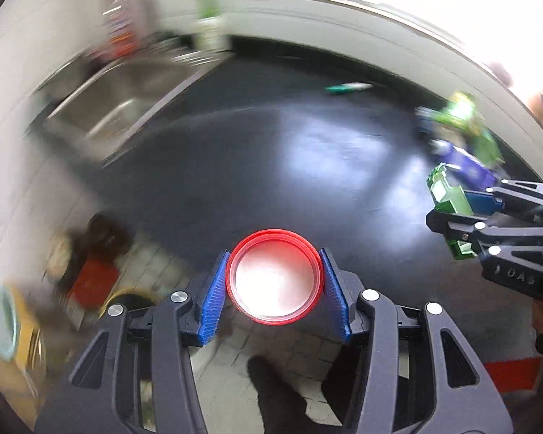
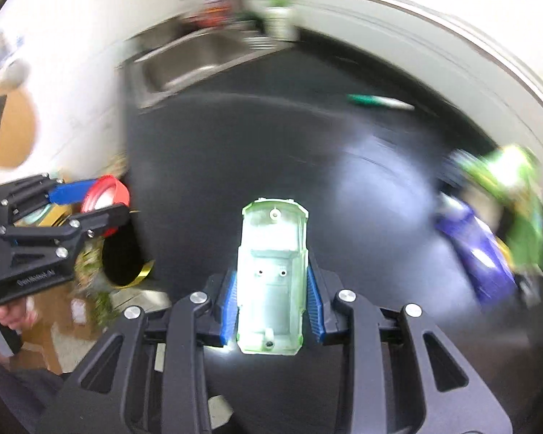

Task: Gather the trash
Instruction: 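Carry lid and toy car to the bin and release both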

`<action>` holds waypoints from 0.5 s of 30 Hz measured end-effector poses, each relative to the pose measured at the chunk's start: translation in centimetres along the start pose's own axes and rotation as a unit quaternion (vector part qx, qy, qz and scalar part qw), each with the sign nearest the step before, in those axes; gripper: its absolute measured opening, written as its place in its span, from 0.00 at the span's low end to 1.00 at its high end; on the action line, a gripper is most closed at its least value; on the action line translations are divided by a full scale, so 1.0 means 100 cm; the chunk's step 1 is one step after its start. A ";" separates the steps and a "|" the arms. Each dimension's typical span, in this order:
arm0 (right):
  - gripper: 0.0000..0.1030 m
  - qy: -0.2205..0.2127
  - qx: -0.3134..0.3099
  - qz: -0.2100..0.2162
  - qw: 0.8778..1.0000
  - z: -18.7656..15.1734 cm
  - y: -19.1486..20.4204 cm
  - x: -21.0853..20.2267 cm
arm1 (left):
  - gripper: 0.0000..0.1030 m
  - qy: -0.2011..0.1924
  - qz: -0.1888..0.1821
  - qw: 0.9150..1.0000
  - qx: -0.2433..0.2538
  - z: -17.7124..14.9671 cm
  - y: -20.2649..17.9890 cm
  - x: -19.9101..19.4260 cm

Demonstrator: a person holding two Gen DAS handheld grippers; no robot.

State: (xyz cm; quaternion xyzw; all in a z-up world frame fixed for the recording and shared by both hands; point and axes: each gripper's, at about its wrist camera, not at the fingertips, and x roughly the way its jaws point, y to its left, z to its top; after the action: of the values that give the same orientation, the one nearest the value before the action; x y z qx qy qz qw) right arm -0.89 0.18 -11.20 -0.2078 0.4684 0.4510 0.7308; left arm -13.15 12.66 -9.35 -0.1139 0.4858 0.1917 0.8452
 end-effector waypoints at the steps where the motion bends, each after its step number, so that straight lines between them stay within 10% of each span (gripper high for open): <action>1: 0.31 0.003 -0.024 0.018 1.000 0.012 0.026 0.010 | 0.47 0.000 0.011 1.000 -0.015 -0.008 0.016 -0.004; 9: 0.32 0.043 -0.144 0.132 0.980 0.060 0.192 0.083 | 0.47 0.035 0.098 0.979 -0.175 -0.104 0.170 -0.014; 15: 0.32 0.102 -0.177 0.180 0.962 0.067 0.280 0.172 | 0.47 0.046 0.087 0.960 -0.262 -0.168 0.243 0.025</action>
State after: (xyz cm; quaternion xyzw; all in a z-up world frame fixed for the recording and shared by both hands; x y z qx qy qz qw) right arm -18.82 27.20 -19.71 -0.2906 0.4832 0.6270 0.5374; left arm -35.63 28.72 -20.13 -0.2973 0.4648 0.3799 0.7425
